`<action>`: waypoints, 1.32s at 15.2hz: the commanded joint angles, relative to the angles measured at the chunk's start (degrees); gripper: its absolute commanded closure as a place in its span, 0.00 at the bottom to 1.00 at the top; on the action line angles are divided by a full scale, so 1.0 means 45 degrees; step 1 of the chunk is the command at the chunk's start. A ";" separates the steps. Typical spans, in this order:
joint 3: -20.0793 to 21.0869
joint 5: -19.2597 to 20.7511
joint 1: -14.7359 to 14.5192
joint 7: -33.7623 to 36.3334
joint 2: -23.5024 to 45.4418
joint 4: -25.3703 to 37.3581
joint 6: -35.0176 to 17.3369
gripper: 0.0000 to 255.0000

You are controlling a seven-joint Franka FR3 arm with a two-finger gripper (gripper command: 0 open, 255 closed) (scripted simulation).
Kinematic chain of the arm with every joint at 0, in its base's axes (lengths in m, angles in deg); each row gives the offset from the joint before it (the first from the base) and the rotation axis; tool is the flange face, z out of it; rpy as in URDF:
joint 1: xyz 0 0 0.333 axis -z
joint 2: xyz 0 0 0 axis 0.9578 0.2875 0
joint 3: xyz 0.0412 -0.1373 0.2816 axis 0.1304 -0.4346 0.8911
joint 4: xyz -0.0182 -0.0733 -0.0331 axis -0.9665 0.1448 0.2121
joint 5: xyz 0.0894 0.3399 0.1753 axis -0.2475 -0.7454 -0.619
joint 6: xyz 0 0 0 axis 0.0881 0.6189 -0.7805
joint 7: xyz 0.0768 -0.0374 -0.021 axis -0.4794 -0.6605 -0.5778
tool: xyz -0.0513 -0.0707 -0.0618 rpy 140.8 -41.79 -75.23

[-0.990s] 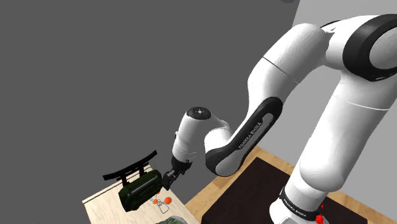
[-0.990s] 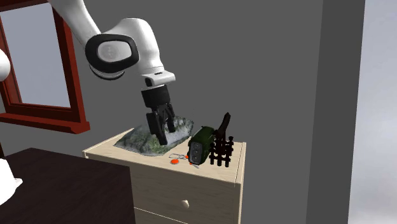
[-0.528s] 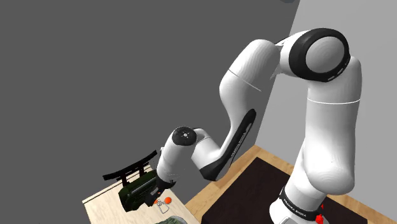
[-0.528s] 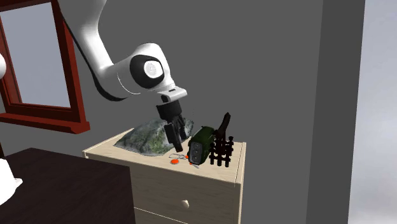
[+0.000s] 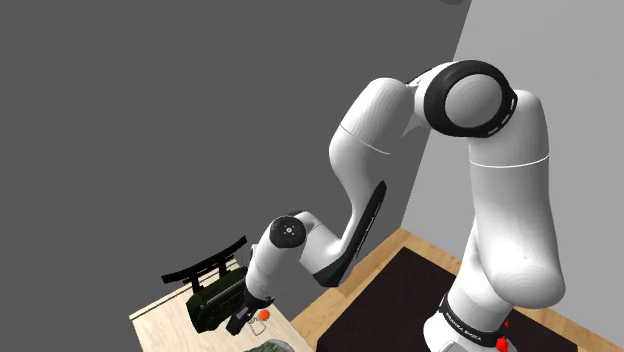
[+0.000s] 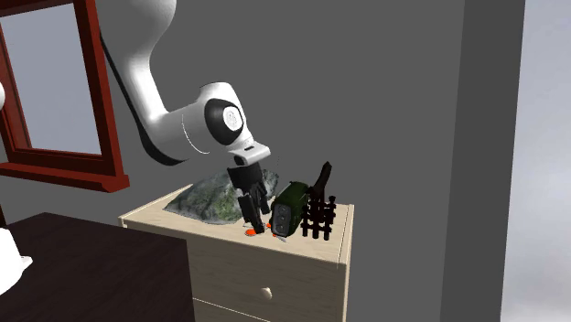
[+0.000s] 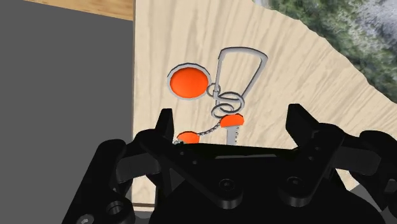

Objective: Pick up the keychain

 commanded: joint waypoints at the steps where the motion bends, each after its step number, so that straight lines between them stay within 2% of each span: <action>1: -0.0094 0.0168 -0.0078 0.0158 0.0076 0.0043 -0.0038 1.00; 9: -0.0271 0.0483 -0.0181 0.0426 0.0178 0.0068 -0.0133 1.00; 20: 0.2063 -0.3527 0.1628 -0.3141 -0.1826 -0.0929 0.0742 1.00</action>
